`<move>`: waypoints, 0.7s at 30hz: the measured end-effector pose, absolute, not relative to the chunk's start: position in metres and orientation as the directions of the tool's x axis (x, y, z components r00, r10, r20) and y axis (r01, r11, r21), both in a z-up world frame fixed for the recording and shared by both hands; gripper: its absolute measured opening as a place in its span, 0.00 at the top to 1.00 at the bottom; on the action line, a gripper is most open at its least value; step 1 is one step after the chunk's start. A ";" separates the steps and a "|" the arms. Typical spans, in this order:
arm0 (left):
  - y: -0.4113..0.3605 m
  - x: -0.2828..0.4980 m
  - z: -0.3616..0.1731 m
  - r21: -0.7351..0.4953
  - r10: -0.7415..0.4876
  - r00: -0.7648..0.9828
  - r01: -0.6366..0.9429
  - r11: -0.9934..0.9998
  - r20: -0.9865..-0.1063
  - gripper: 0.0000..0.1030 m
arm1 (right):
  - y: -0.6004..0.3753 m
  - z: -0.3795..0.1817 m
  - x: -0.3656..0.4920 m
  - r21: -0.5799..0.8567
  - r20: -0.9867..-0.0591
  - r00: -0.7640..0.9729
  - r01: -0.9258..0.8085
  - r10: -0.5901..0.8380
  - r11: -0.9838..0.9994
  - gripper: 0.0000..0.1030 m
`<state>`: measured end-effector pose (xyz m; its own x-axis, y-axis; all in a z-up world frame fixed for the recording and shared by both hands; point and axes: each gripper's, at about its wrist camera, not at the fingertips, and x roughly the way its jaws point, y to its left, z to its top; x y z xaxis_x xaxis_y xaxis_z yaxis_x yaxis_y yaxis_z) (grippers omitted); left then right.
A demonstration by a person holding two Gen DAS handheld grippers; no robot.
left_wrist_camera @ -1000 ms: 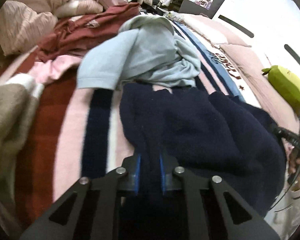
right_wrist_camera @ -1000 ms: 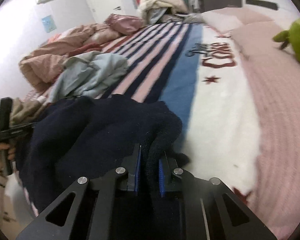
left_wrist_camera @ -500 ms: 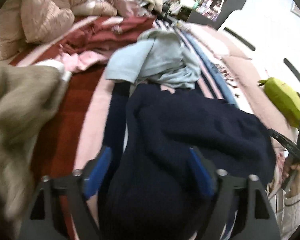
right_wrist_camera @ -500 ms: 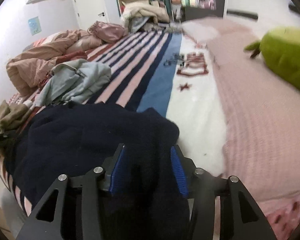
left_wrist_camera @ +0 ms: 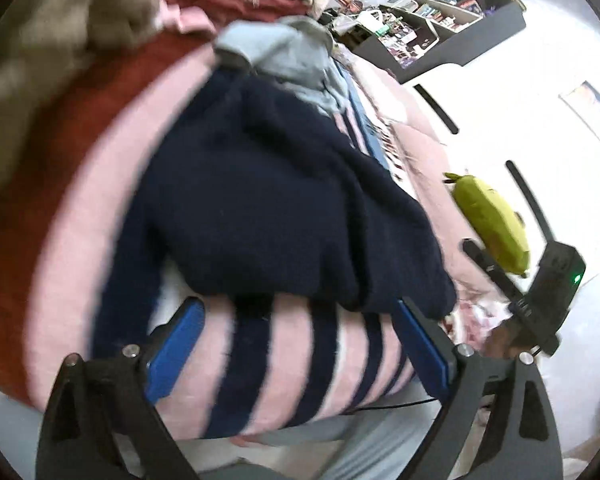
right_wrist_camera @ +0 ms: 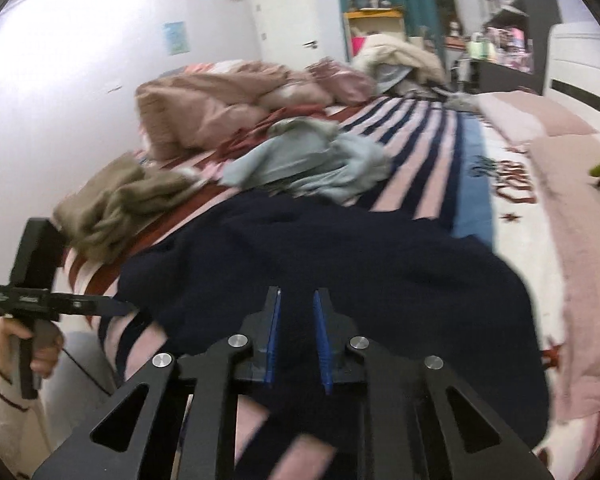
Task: Fold small clothes
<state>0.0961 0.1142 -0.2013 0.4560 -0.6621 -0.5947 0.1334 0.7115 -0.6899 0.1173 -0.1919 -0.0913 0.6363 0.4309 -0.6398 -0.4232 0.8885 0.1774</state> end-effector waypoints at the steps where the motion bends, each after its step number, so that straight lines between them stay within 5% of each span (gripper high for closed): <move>1: 0.110 0.097 -0.203 -0.690 -0.662 0.467 0.141 0.710 -0.586 0.10 | -0.184 -0.098 0.118 0.179 -0.648 0.625 -0.429 0.435 0.885 0.90; 7: 0.099 0.119 -0.210 -0.744 -0.653 0.584 0.121 0.657 -0.482 0.09 | -0.170 -0.133 0.129 0.248 -0.704 0.551 -0.402 0.449 0.881 0.89; 12: 0.082 0.145 -0.211 -0.697 -0.574 0.646 0.090 0.712 -0.503 0.10 | -0.174 -0.158 0.130 0.289 -0.719 0.531 -0.359 0.449 0.887 0.92; 13: 0.078 0.148 -0.211 -0.683 -0.559 0.650 0.083 0.726 -0.515 0.14 | -0.174 -0.159 0.130 0.298 -0.715 0.533 -0.352 0.452 0.887 0.92; 16: 0.070 0.163 -0.209 -0.704 -0.597 0.623 0.102 0.703 -0.505 0.51 | -0.176 -0.160 0.129 0.303 -0.711 0.538 -0.347 0.453 0.887 0.92; 19: 0.058 0.167 -0.195 -0.648 -0.556 0.649 0.125 0.752 -0.520 0.70 | -0.179 -0.156 0.128 0.319 -0.702 0.536 -0.353 0.470 0.880 0.92; 21: 0.050 0.166 -0.178 -0.609 -0.541 0.671 0.165 0.776 -0.507 0.73 | -0.186 -0.149 0.127 0.344 -0.682 0.536 -0.365 0.498 0.865 0.87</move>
<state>0.1656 0.0499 -0.1783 0.6710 -0.5411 -0.5069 0.1654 0.7756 -0.6091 0.1269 -0.1855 -0.1491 0.5358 0.4975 -0.6822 -0.3652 0.8650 0.3440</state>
